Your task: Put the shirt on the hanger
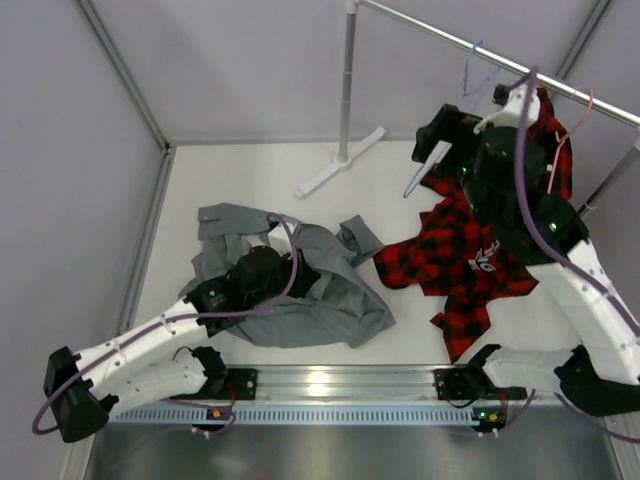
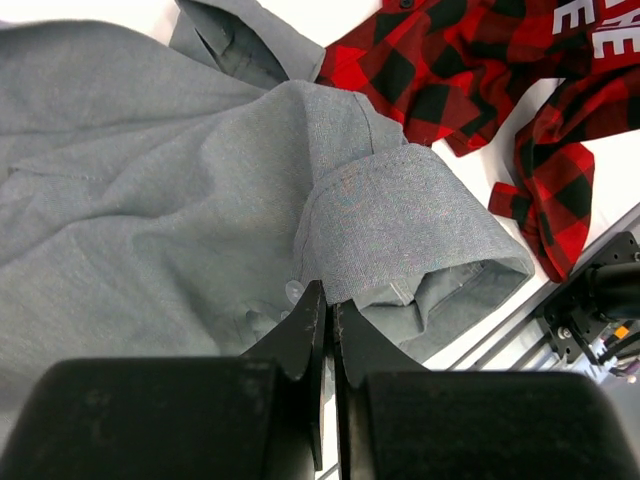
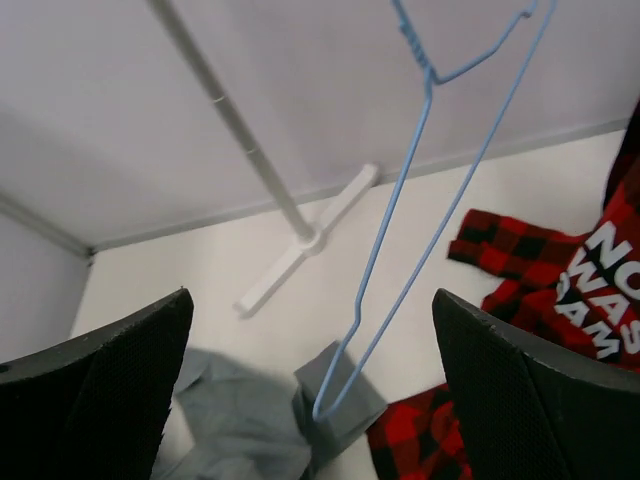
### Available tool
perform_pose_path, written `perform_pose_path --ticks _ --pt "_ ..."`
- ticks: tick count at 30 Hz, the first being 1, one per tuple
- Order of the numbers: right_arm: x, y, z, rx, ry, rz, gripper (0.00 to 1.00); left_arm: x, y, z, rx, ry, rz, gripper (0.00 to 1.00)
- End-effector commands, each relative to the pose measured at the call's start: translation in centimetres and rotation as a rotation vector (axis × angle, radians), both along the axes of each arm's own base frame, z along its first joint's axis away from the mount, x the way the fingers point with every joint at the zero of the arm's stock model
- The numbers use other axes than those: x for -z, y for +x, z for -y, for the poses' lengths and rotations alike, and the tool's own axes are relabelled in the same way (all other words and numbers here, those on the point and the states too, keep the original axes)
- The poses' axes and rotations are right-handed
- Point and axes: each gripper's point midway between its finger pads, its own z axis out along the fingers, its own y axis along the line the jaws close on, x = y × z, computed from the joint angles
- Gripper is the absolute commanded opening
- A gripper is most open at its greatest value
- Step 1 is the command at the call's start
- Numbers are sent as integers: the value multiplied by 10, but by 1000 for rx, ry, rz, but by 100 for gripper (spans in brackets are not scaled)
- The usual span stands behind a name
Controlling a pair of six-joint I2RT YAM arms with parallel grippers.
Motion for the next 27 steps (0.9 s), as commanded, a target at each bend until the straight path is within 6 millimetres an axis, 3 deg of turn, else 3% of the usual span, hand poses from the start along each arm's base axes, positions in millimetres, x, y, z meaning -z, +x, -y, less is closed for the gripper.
perform_pose_path --ticks 1,3,5,6,7,8,12,15,19,21,27 --pt "34 44 26 200 -170 -126 99 -2 -8 -1 -2 -49 -24 0" --pt "48 61 36 246 -206 -179 97 -5 -11 -5 -7 -63 -18 0" --pt "63 69 38 265 -236 -213 80 -2 -11 -11 -22 -53 -13 0" --pt "67 69 37 266 -240 -221 69 -1 -9 -16 -43 -40 -6 0" --pt "71 70 36 265 -235 -228 52 1 -9 -18 -50 -29 -5 0" --pt "77 69 35 262 -237 -236 44 1 -9 -19 -53 -25 -3 0" --pt "87 68 35 256 -237 -248 22 5 -11 -17 -33 -17 -19 0" --pt "95 69 31 241 -233 -258 15 13 -12 -16 -35 -8 -38 0" --pt "108 70 30 237 -247 -282 16 22 -14 -16 -33 1 -63 0" --pt "110 69 29 229 -244 -285 15 21 -16 -16 -30 -8 -67 0" --pt "102 63 27 193 -229 -258 0 16 -18 -16 -24 -23 -59 0"
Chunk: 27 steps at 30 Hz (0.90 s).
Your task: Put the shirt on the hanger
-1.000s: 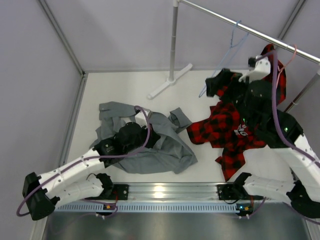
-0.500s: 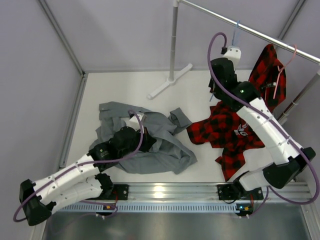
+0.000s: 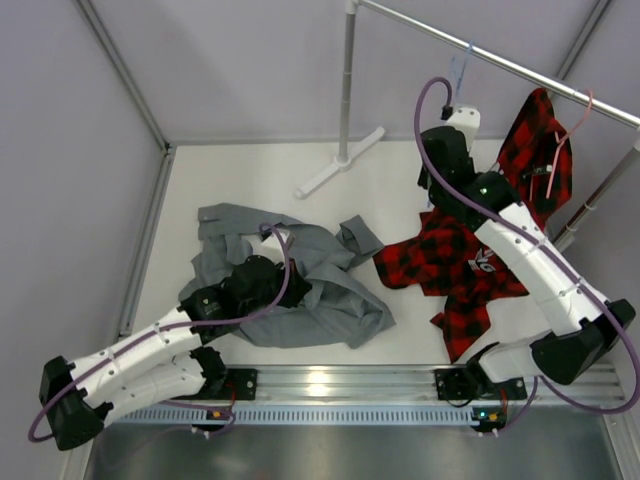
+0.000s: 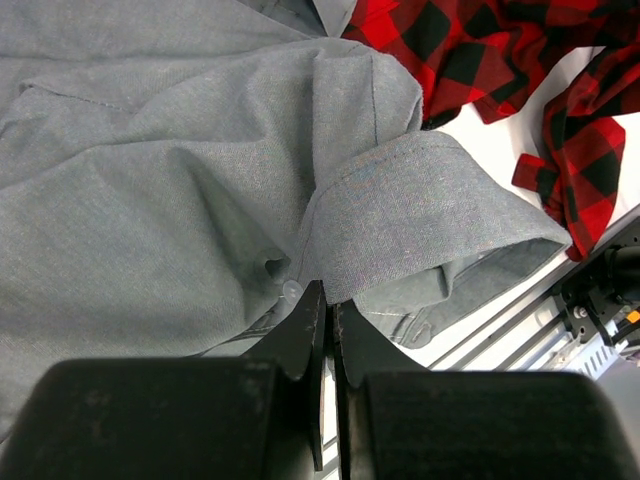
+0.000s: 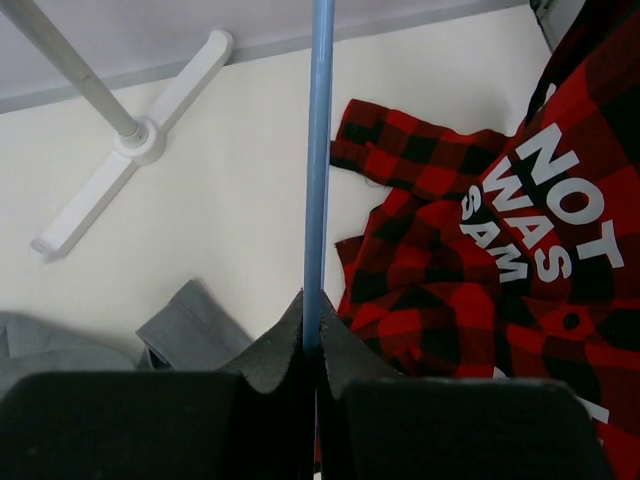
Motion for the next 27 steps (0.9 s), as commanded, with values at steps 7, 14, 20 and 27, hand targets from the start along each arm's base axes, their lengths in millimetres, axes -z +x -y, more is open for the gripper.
perform_pose_path --ticks 7,14,20,27 --pt "-45 -12 10 -33 18 107 0 -6 2 3 -18 -41 4 0" --pt "-64 -15 8 -87 15 156 0 -4 3 3 -23 -34 -4 0" --pt "-83 -19 9 -124 10 208 0 -7 7 3 -53 -39 -5 4" --pt "-111 -20 4 -178 16 292 0 -9 17 7 -93 -28 -14 0"
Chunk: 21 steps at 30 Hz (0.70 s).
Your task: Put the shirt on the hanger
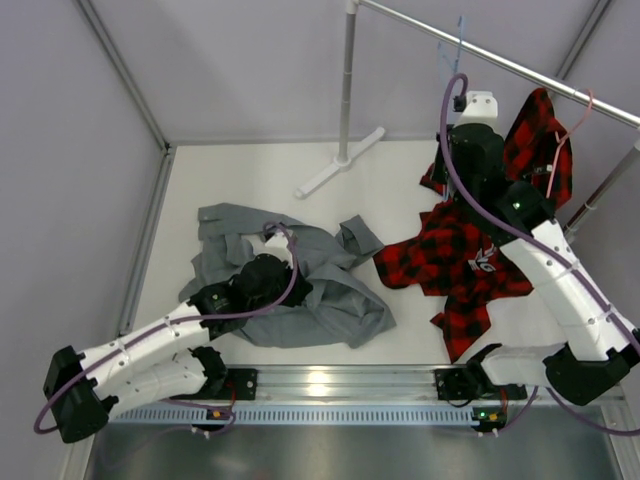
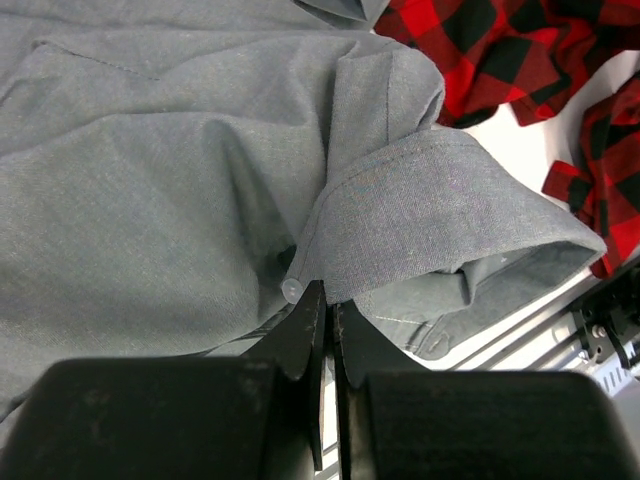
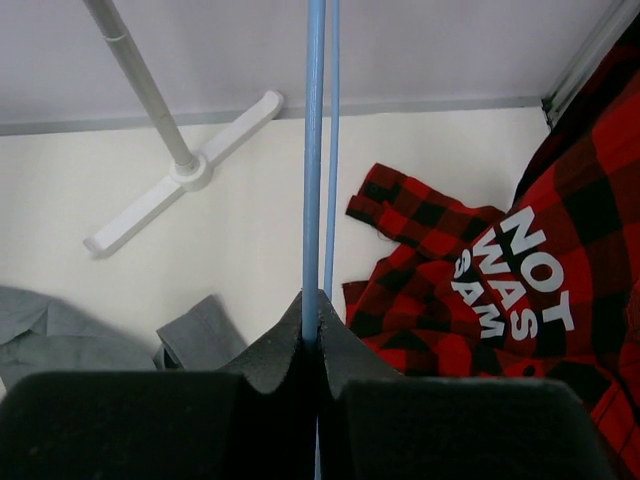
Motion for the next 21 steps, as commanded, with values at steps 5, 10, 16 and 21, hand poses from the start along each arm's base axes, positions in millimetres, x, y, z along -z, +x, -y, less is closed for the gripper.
perform_pose_path --ticks 5,10,16,21 --pt "-80 -2 -5 -99 64 209 0 -26 16 10 -60 -52 31 0" --pt "-77 -16 -12 -190 56 197 0 -35 29 2 -155 -67 57 0" --pt "-33 -81 -39 -484 153 54 0 -51 67 -3 -228 -32 41 0" --pt "38 -160 -67 -785 293 -168 0 -40 113 1 -194 -12 -44 0"
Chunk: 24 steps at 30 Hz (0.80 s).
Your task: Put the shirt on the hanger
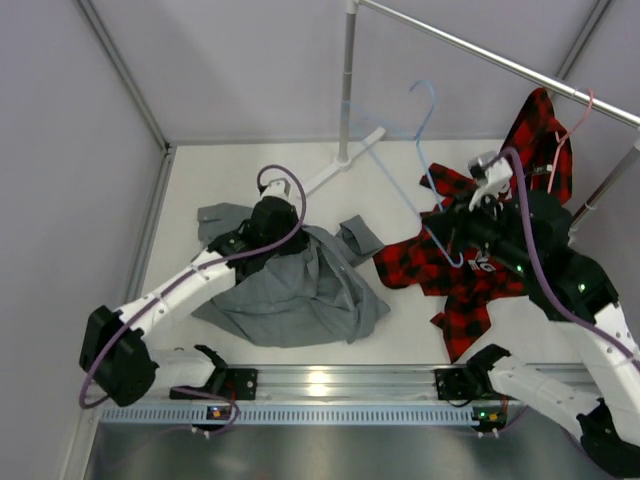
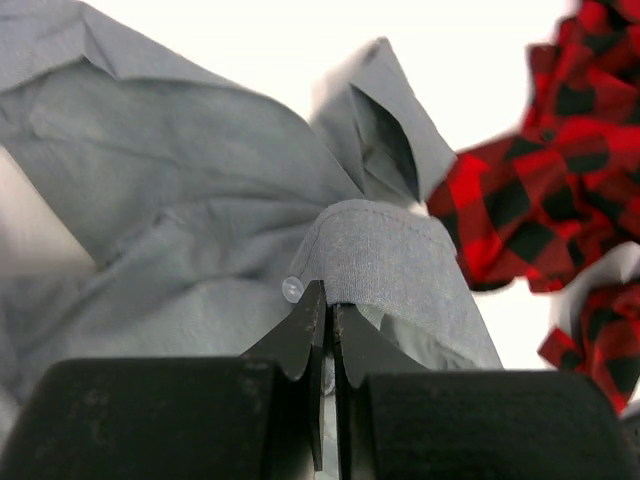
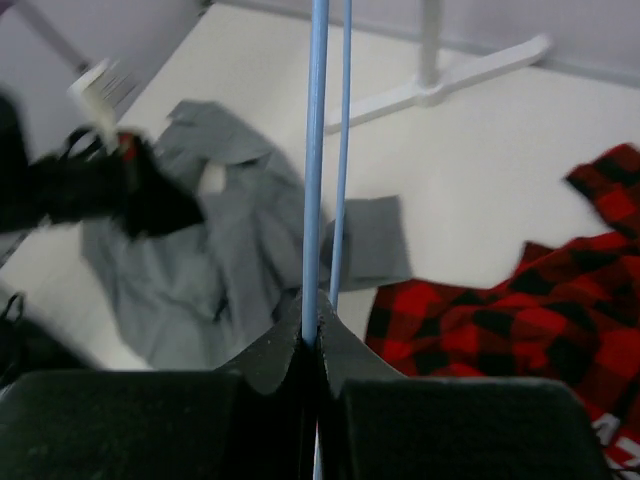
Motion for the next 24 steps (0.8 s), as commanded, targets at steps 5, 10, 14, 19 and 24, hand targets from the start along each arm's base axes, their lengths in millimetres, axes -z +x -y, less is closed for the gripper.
perform_pose_path --ticks 5,10,14,19,24 --pt "83 -114 -25 -406 151 -251 0 1 60 9 42 -9 -51 0" --pt "128 -135 -17 -398 171 -328 0 8 78 12 18 -21 -80 0" --pt "151 -141 -15 -384 171 -385 0 6 80 23 32 -75 -94 0" --pt "181 -141 -11 -334 169 -455 0 4 71 39 87 -159 -120 0" --pt "183 -127 -1 -237 137 -448 0 -1 61 40 111 -205 -97 0"
